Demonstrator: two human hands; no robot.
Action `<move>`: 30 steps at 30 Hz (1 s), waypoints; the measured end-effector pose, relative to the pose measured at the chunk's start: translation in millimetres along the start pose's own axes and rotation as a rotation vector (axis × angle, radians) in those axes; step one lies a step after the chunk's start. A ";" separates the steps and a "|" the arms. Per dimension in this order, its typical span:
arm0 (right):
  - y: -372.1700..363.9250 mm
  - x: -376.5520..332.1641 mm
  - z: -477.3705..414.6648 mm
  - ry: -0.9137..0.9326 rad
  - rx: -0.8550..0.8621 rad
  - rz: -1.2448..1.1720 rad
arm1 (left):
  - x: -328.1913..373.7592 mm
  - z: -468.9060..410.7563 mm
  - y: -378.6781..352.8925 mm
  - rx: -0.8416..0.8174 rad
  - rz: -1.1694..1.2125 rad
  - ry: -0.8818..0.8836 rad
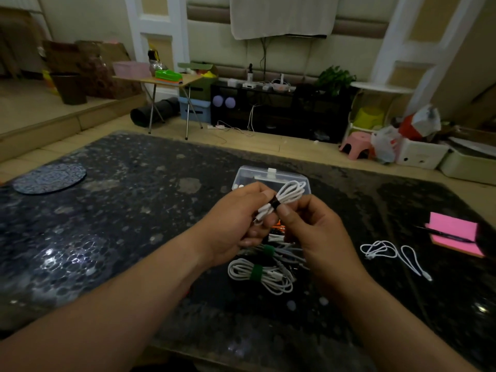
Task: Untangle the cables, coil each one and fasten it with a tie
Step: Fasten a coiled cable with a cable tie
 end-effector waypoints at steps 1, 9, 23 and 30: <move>0.4 0.0 -0.3 0.010 -0.013 -0.021 | 0.4 0.3 0.4 -0.026 0.015 0.009; 1.7 0.1 0.3 0.038 -0.029 -0.011 | 0.2 1.9 0.8 -0.105 0.081 0.040; 5.1 5.2 2.5 0.010 -0.023 0.097 | -0.3 1.3 2.8 -0.083 0.004 0.065; -0.4 0.7 8.6 0.095 -0.037 0.063 | -4.5 0.3 0.2 0.000 -0.091 -0.022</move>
Point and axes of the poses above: each hand's wrist, its own z-axis away from the middle knuckle, its own y-axis out of the back of the hand, x = y × z, the point moved 2 cm from there along -z, towards the middle knuckle, and after that the axes turned 6 degrees about -x, right-handed, at the moved point
